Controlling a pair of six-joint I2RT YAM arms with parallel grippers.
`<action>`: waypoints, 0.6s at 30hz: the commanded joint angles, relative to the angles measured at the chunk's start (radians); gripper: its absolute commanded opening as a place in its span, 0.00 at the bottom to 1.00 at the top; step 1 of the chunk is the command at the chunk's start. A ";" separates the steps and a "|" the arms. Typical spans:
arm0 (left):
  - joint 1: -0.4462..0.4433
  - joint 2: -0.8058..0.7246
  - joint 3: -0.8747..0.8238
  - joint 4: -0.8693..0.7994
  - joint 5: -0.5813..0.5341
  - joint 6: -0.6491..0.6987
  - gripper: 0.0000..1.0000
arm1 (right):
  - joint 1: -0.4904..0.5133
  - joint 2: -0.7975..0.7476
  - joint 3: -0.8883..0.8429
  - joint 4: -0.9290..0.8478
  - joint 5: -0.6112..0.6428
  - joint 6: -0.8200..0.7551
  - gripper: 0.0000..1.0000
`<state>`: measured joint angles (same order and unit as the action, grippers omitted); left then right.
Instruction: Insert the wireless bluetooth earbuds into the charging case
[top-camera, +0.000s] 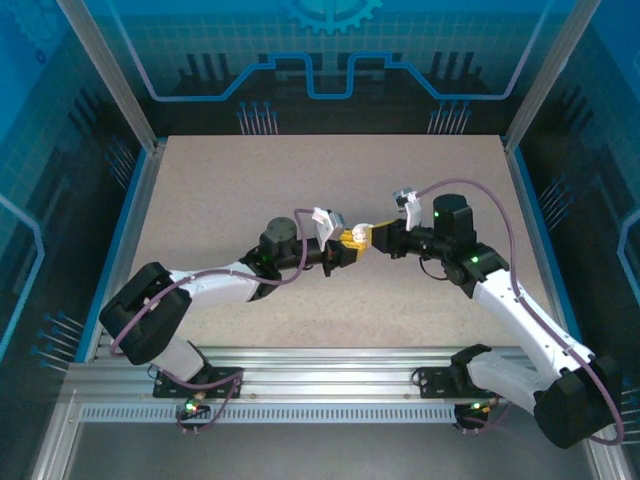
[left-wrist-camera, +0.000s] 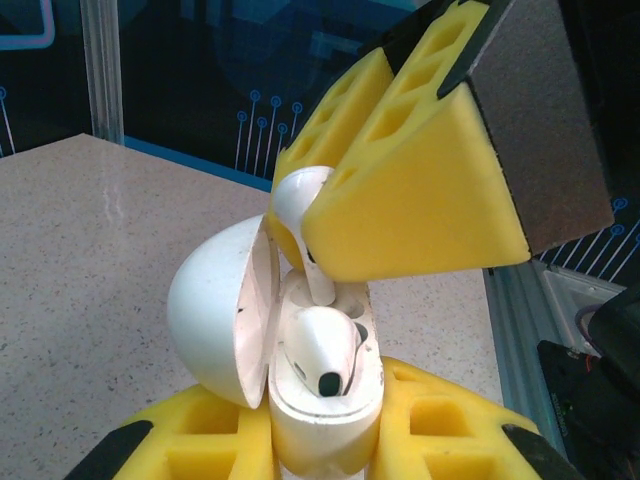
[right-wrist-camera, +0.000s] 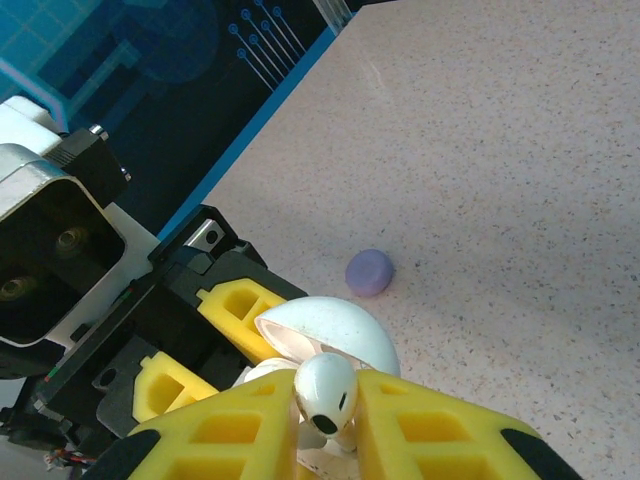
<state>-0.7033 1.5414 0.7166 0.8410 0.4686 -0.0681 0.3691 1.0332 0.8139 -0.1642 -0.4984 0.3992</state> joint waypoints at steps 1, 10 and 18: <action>-0.014 -0.054 0.003 0.133 0.036 0.048 0.16 | -0.015 -0.002 -0.021 -0.034 -0.055 -0.015 0.22; -0.016 -0.059 0.006 0.152 0.038 0.045 0.16 | -0.018 -0.012 -0.026 -0.047 -0.061 -0.045 0.22; -0.018 -0.064 0.010 0.143 0.039 0.045 0.17 | -0.014 -0.006 -0.019 -0.093 -0.022 -0.065 0.22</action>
<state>-0.7063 1.5307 0.7155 0.8562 0.4686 -0.0494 0.3569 1.0191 0.8097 -0.1566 -0.5320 0.3538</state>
